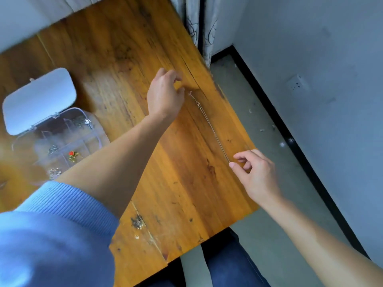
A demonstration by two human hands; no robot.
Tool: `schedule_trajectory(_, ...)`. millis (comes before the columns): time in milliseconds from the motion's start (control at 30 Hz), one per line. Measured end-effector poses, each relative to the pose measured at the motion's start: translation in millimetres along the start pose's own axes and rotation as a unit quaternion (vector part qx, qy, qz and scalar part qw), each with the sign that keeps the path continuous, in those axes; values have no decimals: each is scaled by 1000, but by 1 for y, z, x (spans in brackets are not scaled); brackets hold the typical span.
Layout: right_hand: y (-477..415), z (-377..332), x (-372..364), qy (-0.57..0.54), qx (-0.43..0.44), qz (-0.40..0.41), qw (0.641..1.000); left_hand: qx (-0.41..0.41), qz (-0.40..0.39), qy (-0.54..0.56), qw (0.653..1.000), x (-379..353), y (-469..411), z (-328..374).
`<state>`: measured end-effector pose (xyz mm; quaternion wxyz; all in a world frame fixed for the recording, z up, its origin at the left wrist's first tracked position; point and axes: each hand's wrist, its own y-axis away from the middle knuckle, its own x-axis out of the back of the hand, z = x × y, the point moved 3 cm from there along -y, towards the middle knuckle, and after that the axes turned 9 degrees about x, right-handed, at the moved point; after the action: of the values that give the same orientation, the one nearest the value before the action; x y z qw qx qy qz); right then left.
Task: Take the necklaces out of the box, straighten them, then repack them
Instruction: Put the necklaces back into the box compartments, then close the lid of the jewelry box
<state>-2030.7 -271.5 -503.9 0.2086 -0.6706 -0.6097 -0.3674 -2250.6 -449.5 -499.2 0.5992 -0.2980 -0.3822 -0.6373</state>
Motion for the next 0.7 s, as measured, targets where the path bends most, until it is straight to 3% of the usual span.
schedule_trajectory(200,-57,-86,-32,-44,63,-62,995,103,67,108,987,86,47,-75)
schedule_trajectory(467,-127,-228,-126,-124,68,-121,983,243,207,57,946,192,127,-234)
schedule_trajectory(700,-185,-309,-189,-243,-90,-114,959,274,83,14,958,168,140,-307)
